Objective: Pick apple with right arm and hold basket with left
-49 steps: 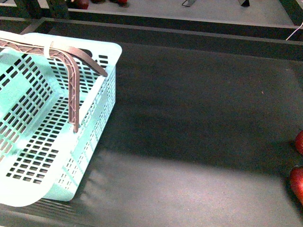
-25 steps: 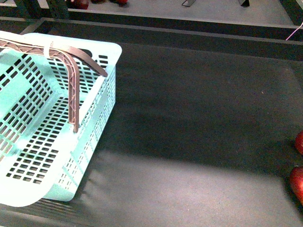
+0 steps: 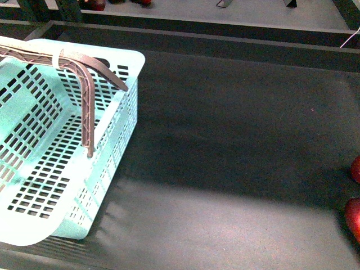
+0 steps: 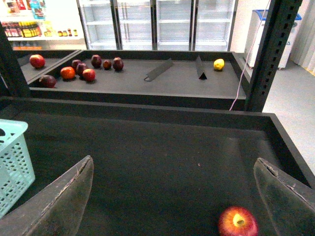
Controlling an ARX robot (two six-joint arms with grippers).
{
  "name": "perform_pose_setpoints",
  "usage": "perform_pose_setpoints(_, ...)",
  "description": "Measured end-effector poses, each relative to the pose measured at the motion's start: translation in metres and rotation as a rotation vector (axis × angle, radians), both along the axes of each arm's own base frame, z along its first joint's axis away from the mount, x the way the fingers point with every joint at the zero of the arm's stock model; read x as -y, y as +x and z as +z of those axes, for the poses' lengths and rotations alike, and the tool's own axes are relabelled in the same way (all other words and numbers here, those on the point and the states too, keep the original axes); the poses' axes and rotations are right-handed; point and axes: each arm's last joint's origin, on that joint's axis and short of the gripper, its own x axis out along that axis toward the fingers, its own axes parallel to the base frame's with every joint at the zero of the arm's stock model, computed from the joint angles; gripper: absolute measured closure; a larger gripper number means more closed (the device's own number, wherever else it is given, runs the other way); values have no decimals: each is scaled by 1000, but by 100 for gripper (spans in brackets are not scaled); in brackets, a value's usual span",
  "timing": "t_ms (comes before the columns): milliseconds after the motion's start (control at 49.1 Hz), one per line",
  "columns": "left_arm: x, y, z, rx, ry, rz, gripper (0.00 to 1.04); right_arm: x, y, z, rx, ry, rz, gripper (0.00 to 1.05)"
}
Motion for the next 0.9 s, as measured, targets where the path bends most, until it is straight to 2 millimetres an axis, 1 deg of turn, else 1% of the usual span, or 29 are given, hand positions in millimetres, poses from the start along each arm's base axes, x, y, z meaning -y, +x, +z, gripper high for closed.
perform_pose_setpoints(41, -1, 12, -5, -32, -49, 34, 7, 0, 0, 0, 0, 0, 0, 9)
perform_pose_setpoints(102, -3, 25, -10, -65, -97, 70, 7, 0, 0, 0, 0, 0, 0, 9)
perform_pose_setpoints(183, -5, 38, -16, -99, -139, 105, 7, 0, 0, 0, 0, 0, 0, 9)
perform_pose_setpoints(245, -7, 53, -21, -133, -168, 141, 7, 0, 0, 0, 0, 0, 0, 9)
perform_pose_setpoints(347, -10, 73, -29, -169, -187, 185, 7, 0, 0, 0, 0, 0, 0, 9)
perform_pose_setpoints(469, -11, 92, -33, -186, -195, 198, 7, 0, 0, 0, 0, 0, 0, 9)
perform_pose_setpoints(550, -11, 108, -36, -194, -192, 202, 7, 0, 0, 0, 0, 0, 0, 9)
perform_pose_setpoints(652, -12, 119, -43, -212, -190, 212, 7, 0, 0, 0, 0, 0, 0, 9)
perform_pose_setpoints(897, -12, 131, -57, -257, -187, 224, 7, 0, 0, 0, 0, 0, 0, 9)
